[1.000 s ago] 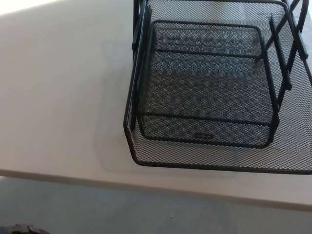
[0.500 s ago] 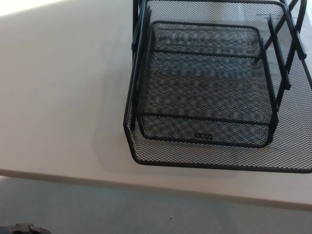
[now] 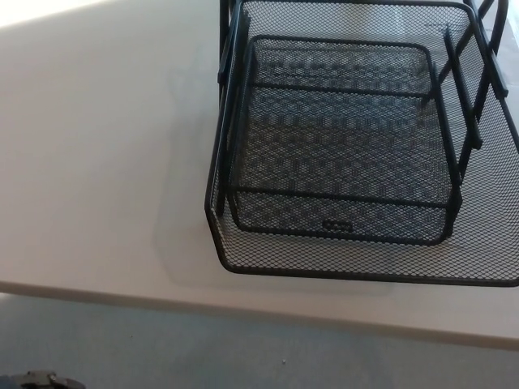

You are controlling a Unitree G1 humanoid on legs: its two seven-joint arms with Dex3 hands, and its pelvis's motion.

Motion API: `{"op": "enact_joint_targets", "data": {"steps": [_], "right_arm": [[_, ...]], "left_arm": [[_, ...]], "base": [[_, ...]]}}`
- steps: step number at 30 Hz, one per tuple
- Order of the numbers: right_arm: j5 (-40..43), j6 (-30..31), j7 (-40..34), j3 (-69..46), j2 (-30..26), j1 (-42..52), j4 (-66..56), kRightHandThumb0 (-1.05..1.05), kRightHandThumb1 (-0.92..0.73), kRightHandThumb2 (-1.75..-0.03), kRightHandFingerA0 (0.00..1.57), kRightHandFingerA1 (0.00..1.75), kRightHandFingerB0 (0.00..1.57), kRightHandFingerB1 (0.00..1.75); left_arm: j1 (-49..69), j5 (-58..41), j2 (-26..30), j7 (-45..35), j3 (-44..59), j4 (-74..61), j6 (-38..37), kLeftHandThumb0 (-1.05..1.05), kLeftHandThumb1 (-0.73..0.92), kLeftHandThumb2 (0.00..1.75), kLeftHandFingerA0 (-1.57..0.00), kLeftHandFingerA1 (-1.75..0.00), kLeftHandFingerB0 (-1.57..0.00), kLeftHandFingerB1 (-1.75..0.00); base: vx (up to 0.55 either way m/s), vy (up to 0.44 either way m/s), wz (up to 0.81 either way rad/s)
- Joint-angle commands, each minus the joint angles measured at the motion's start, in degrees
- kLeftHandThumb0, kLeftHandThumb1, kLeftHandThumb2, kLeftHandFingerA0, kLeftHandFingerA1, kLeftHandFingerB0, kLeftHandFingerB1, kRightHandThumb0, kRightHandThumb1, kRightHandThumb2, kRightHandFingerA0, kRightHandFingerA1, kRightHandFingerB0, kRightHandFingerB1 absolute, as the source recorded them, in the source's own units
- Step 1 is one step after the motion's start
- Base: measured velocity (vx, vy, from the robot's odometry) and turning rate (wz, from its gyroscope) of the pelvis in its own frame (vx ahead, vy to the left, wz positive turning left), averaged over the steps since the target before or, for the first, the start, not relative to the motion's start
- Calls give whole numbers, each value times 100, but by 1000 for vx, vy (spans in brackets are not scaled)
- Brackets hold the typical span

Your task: A balck drawer is kept on the middle of the table and the robot uses its right hand to push it back away from the robot

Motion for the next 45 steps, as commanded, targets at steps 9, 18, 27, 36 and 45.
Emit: {"op": "enact_joint_targets", "data": {"steps": [9, 18, 27, 36, 45], "right_arm": [[1610, 1710, 1233, 328, -1225, -2036, -1412, -66, -92, -69, 35, 39, 25, 33], [1444, 2522, 1388, 1211, -1017, -3358, -1468, -68, -92, -69, 35, 38, 24, 32], [1143, 2932, 1407, 1985, -611, -4154, -1152, -72, -92, -71, 35, 39, 23, 32], [622, 3180, 1381, 2735, -160, -4749, -697, -72, -92, -70, 33, 39, 22, 32], [452, 3514, 1362, 2851, 190, -5333, -513, -69, -92, -70, 33, 38, 21, 32]], "left_arm": [[-126, -79, 147, -273, 72, 71, -303, -74, 83, 66, -37, -33, -36, -32], [-134, -83, 114, -242, 87, 93, -269, -74, 83, 66, -38, -33, -36, -33], [-142, -47, 111, -228, 58, 100, -320, -74, 83, 66, -39, -34, -37, -33], [-169, -80, 103, -260, 115, 125, -292, -75, 83, 65, -39, -33, -37, -33], [-144, -18, 116, -243, 102, 170, -382, -74, 70, 105, -37, -51, -22, -43]], "base": [[0, 0, 0], [0, 0, 0], [0, 0, 0], [0, 0, 0], [0, 0, 0]]}}
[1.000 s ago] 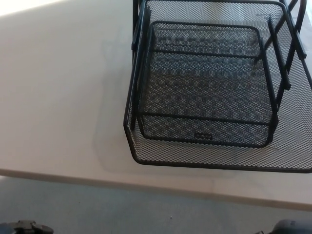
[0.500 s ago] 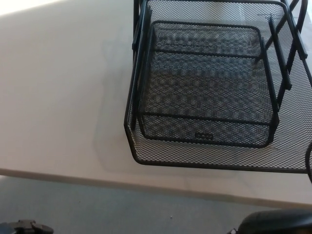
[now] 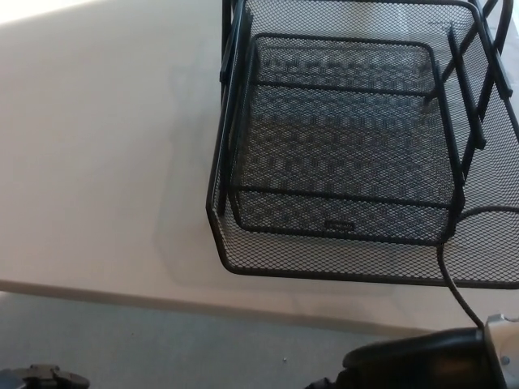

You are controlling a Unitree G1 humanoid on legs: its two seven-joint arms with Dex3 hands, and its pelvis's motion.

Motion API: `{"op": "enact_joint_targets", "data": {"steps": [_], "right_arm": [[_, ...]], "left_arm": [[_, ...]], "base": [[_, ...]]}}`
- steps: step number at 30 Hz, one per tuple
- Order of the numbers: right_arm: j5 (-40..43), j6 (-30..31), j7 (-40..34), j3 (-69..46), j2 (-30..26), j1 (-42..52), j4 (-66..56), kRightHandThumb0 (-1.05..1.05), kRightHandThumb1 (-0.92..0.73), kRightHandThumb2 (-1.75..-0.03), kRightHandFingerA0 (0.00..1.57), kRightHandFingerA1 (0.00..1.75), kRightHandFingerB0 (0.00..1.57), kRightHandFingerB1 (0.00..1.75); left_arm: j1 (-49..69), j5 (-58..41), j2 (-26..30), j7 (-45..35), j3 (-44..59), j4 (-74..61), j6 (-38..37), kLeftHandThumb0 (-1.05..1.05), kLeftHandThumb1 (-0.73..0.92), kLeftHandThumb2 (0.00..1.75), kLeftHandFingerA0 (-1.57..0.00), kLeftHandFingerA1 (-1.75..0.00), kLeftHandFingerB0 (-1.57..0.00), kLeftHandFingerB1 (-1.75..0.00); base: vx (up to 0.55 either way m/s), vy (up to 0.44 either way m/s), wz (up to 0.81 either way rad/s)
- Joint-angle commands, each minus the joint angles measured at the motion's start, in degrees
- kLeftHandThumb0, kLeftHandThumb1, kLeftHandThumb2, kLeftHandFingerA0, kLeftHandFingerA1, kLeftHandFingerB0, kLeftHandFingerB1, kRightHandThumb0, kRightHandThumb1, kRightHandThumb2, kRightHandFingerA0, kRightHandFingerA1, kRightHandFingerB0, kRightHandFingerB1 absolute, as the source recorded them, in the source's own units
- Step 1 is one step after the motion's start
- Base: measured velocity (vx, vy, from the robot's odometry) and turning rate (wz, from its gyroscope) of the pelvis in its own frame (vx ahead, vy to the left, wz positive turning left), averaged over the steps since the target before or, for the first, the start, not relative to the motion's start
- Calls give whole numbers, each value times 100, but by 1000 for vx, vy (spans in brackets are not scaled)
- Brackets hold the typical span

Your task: A balck drawer is kept on the middle of the table and the robot uses its right hand to push it back away from the robot

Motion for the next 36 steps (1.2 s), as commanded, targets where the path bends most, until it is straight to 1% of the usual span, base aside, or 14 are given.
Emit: {"op": "enact_joint_targets", "data": {"steps": [1, 2, 4, 9, 10, 12, 17, 18, 24, 26, 27, 32, 33, 36], "right_arm": [[-194, 310, 79, 30, 160, -279, 242, -69, -92, -70, 33, 38, 21, 32], [-231, 349, 81, 50, 182, -331, 289, -70, -92, -69, 33, 38, 21, 31], [-293, 368, 90, 74, 218, -409, 364, -71, -92, -69, 34, 38, 22, 31], [-515, 319, 99, 120, 371, -707, 633, -71, -92, -70, 33, 38, 21, 32], [-521, 359, 100, 108, 383, -761, 612, -70, -92, -70, 34, 38, 22, 32], [-519, 452, 116, 83, 412, -882, 583, -71, -91, -70, 34, 38, 22, 31], [-597, 490, 175, 88, 485, -1066, 662, -71, -92, -70, 35, 38, 23, 32], [-619, 487, 169, 109, 502, -1047, 685, -71, -92, -70, 35, 37, 23, 32], [-879, 454, 251, 281, 567, -1207, 955, -74, -92, -70, 36, 38, 23, 31], [-1013, 380, 285, 319, 593, -1362, 1177, -75, -92, -71, 37, 38, 24, 31], [-1041, 359, 306, 318, 600, -1422, 1267, -75, -92, -72, 37, 38, 24, 32], [-1266, 227, 423, 335, 607, -1753, 1862, -77, -92, -73, 34, 39, 24, 32], [-1339, 196, 453, 346, 602, -1848, 2024, -77, -92, -73, 34, 38, 24, 32], [-1442, 56, 495, 333, 656, -2021, 2485, -76, -92, -72, 35, 39, 25, 33]], "left_arm": [[-15, -9, 116, -28, 13, 25, -200, -74, 70, 105, -37, -51, -22, -43], [-2, -1, 119, -20, 7, 18, -234, -76, 78, 68, -43, -36, -36, -34], [1, -15, 113, -37, 15, 26, -235, -73, 82, 65, -45, -36, -39, -34], [-11, -36, 112, -101, 22, 24, -274, -74, 83, 66, -49, -37, -40, -34], [-14, -35, 112, -102, 21, 20, -270, -66, 65, 105, -48, -57, -23, -44], [-27, -16, 119, -91, 9, 18, -277, -80, 74, 73, -52, -42, -40, -37], [-59, 2, 130, -98, -11, 20, -269, -64, 64, 105, -48, -58, -23, -45], [-43, 20, 135, -74, -23, 14, -269, -78, 73, 74, -48, -42, -37, -37], [-32, 20, 134, -46, -14, 36, -258, -77, 74, 70, -49, -40, -40, -36], [-30, 4, 126, -45, -2, 29, -245, -66, 65, 105, -47, -57, -24, -45], [-45, -17, 112, -68, 11, 35, -227, -70, 82, 65, -48, -37, -40, -35], [-52, -25, 93, -61, 30, 38, -236, -72, 83, 66, -45, -35, -39, -34], [-60, -28, 90, -71, 34, 48, -222, -70, 67, 105, -37, -51, -22, -43], [-117, -67, 57, -94, 67, 105, -99, -75, 70, 103, -37, -50, -23, -43]], "base": [[0, 0, 0], [0, 0, 0], [0, 0, 0], [0, 0, 0], [0, 0, 0], [0, 0, 0], [0, 0, 0], [0, 0, 0], [0, 0, 0], [0, 0, 0], [0, 0, 0], [0, 0, 0], [0, 0, 0], [0, 0, 0]]}}
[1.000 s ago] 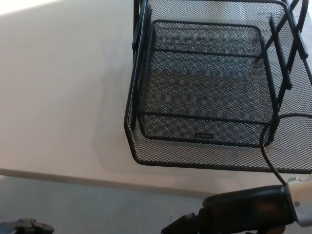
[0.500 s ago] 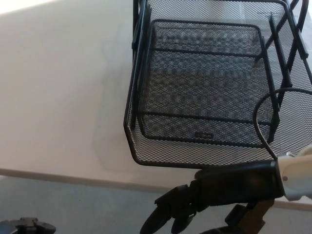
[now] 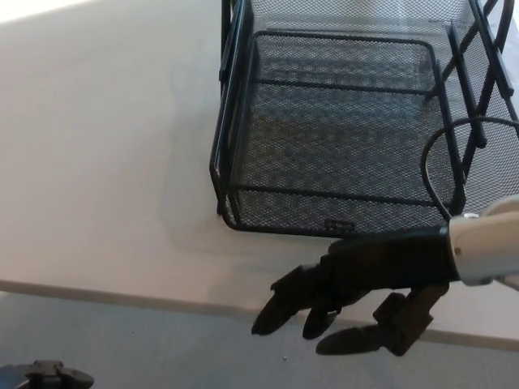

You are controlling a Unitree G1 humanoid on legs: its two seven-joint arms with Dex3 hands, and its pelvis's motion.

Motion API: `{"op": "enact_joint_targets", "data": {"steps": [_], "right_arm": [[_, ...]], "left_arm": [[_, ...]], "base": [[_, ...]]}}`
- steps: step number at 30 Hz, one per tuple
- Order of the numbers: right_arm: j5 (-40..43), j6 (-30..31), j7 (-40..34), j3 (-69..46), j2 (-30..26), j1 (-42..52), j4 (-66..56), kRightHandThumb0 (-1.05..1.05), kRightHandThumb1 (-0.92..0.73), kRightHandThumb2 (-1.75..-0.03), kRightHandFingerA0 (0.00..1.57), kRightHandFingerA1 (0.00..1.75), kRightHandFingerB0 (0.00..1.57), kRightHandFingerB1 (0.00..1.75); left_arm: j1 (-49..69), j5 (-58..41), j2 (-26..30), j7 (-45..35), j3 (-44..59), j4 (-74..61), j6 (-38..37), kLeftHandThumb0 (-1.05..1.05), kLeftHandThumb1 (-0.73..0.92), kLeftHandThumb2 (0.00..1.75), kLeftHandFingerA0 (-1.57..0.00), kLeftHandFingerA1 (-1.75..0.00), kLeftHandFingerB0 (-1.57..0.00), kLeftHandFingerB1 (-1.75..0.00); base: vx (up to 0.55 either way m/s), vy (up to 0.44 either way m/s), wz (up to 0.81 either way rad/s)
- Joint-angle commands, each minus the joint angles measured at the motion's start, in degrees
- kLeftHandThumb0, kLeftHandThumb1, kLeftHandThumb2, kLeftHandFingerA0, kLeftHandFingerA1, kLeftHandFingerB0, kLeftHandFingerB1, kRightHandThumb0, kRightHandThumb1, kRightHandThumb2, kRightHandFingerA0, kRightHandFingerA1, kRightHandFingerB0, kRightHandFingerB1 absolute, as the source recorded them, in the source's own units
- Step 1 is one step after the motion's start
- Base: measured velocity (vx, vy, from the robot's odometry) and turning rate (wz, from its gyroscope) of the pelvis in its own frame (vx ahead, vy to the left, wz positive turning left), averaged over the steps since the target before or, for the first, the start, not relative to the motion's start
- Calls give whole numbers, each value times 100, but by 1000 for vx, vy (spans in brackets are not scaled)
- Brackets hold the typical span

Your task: A balck drawer is kept on the middle of the table and the robot uses its right hand to push it back away from the robot

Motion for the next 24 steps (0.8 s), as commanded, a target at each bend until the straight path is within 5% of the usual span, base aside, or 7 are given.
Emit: {"op": "enact_joint_targets", "data": {"steps": [1, 22, 23, 24], "right_arm": [[-414, -319, 184, 6, 61, -379, 800, -74, -92, -72, 34, 38, 26, 33], [-498, -554, 454, -795, 429, -1473, 2855, -72, -91, -68, 45, 37, 32, 33], [-525, -581, 451, -797, 432, -1464, 2893, -72, -92, -68, 44, 37, 31, 33], [-530, -614, 442, -809, 445, -1433, 2933, -70, -91, -67, 45, 38, 33, 34]], "left_arm": [[-57, -69, 60, -31, 63, 89, 32, -79, 72, 104, -37, -49, -24, -42], [-26, 33, 104, 110, 64, 138, -28, -70, 66, 104, -37, -51, -23, -43], [-22, 28, 107, 96, 65, 135, -45, -77, 77, 68, -43, -36, -36, -34], [-12, 35, 113, 101, 59, 123, -80, -73, 83, 66, -45, -35, -39, -34]], "base": [[0, 0, 0], [0, 0, 0], [0, 0, 0], [0, 0, 0]]}}
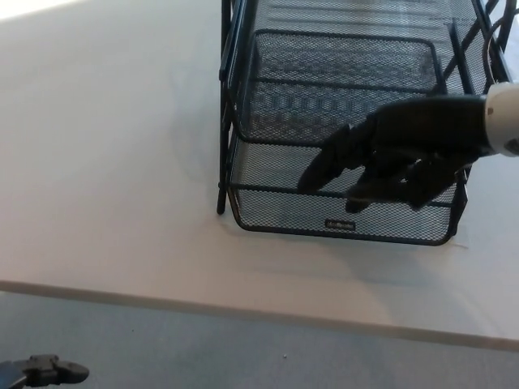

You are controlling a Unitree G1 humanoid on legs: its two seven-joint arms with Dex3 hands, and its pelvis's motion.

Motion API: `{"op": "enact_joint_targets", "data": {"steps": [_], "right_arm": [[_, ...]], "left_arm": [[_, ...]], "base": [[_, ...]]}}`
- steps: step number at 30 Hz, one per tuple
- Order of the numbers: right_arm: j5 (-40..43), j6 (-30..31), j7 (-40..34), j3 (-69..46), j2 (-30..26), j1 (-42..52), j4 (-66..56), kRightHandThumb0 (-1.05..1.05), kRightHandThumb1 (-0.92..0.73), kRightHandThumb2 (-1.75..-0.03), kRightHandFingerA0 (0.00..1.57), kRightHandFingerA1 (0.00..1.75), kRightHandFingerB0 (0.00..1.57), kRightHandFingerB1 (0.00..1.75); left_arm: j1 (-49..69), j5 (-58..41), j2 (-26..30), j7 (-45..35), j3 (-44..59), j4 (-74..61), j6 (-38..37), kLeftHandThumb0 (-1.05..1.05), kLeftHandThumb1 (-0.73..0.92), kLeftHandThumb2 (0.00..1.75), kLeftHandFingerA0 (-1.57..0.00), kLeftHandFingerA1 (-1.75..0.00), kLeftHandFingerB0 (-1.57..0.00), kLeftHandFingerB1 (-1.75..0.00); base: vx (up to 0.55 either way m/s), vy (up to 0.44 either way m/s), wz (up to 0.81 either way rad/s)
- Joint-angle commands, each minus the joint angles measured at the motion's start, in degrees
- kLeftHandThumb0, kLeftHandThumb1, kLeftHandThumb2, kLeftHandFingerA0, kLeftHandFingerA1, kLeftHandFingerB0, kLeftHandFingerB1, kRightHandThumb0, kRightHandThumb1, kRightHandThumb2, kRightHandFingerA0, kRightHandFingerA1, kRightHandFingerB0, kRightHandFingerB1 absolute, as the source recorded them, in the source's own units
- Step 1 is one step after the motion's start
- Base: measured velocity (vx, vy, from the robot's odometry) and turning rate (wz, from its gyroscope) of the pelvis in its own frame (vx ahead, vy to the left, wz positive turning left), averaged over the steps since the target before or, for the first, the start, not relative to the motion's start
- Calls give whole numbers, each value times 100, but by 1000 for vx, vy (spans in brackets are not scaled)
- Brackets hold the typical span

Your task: A balck drawer is kept on the middle of the table and the robot uses its right hand to push it back away from the robot

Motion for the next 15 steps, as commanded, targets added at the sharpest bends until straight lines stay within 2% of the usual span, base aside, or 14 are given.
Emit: {"op": "enact_joint_targets", "data": {"steps": [1, 3, 4, 6, 7, 9, 10, 11, 13, 14, 15], "right_arm": [[-93, -236, 44, -123, 85, 17, 262, -70, -91, -67, 45, 38, 33, 34], [-104, -244, 47, -127, 67, 133, 155, -71, -90, -67, 45, 38, 33, 34], [-73, -263, 93, -141, 17, 275, -24, -73, -90, -67, 44, 38, 32, 33], [-41, -274, 135, -165, -25, 402, -196, -73, -89, -67, 44, 38, 32, 33], [-29, -243, 158, -188, -54, 489, -342, -73, -89, -67, 44, 38, 32, 33], [-25, -191, 180, -214, -82, 569, -494, -73, -89, -67, 44, 38, 32, 33], [59, -123, 248, -306, -252, 807, -1065, -71, -91, -68, 44, 38, 31, 33], [62, -105, 258, -324, -271, 844, -1148, -71, -91, -68, 44, 38, 31, 33], [155, -86, 336, -470, -470, 1031, -1756, -72, -92, -69, 42, 37, 31, 32], [251, -111, 398, -570, -550, 1101, -2028, -72, -92, -71, 42, 38, 30, 33], [357, -144, 465, -675, -621, 1164, -2282, -72, -92, -71, 42, 38, 30, 33]], "left_arm": [[64, 35, 120, 77, -20, 10, -116, -73, 83, 66, -45, -35, -39, -34], [79, 0, 109, 40, 2, 12, -104, -72, 82, 65, -45, -35, -39, -34], [52, -42, 98, -15, 30, 31, -63, -69, 67, 104, -37, -51, -22, -43], [69, -43, 99, -16, 32, 22, -67, -70, 67, 104, -37, -51, -22, -43], [93, -33, 101, -2, 28, 10, -81, -76, 76, 68, -43, -36, -36, -34], [110, -26, 101, 8, 27, 2, -88, -76, 76, 68, -43, -36, -36, -34], [147, -41, 89, 15, 40, 11, -125, -73, 82, 65, -45, -35, -39, -34], [151, -43, 88, 15, 42, 10, -129, -73, 82, 65, -45, -35, -39, -34], [157, -42, 87, 24, 46, 13, -112, -77, 75, 68, -43, -36, -37, -34], [142, -36, 97, 28, 45, 16, -103, -72, 67, 105, -37, -51, -22, -43], [122, -30, 109, 33, 44, 20, -95, -72, 67, 105, -37, -51, -22, -43]], "base": [[0, 0, 0], [0, 0, 0], [0, 0, 0], [0, 0, 0], [0, 0, 0], [0, 0, 0], [0, 0, 0], [0, 0, 0], [0, 0, 0], [0, 0, 0], [0, 0, 0]]}}
